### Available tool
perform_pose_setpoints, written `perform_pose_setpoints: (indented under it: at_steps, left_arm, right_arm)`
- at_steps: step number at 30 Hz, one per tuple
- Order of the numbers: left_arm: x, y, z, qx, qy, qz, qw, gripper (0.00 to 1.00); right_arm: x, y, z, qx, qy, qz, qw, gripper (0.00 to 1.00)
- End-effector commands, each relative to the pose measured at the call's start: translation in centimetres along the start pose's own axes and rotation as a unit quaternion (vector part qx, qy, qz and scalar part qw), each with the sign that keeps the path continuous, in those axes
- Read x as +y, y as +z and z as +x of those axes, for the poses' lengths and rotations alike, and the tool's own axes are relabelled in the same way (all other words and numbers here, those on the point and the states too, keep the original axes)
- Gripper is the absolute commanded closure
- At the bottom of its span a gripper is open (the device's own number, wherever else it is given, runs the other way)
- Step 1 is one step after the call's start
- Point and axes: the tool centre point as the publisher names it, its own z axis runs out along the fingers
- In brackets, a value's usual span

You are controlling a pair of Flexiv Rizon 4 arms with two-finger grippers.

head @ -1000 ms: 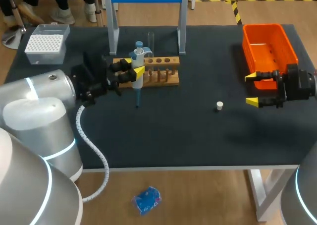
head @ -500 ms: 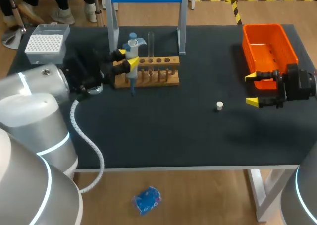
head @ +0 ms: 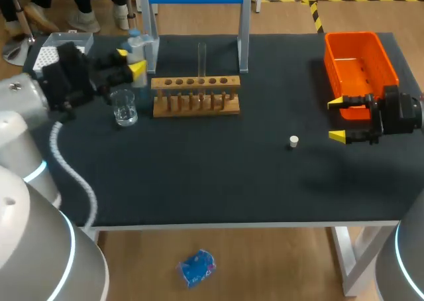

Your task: Invert the test tube, pick up the pipette, mount the tip to pipette, aspirate from beaker and dispense into the tube, eject the tip, return the pipette, and cap with the stopper.

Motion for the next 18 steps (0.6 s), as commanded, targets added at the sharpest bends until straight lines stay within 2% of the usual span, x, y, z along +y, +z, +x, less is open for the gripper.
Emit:
perform_pose_setpoints:
  at_steps: [1,10,18]
  left_arm:
    - [-0.1,-5.4,-2.3,0.012,0.002,0.001,1.000,1.00]
    - [0.4,-7.2,-7.4,0.003,0.014,-0.019,1.000,1.00]
    - [1.2,-6.9,-12.1,-0.006,0.002,-0.030,1.000,1.00]
  right_arm:
    - [0.1,0.0,0.1,-0.001,0.000,0.001,1.000,0.00]
    - [0.1,0.0,0.1,-0.001,0.000,0.001,1.000,0.00]
    - [0.1,0.0,0.1,-0.001,0.000,0.001,1.000,0.00]
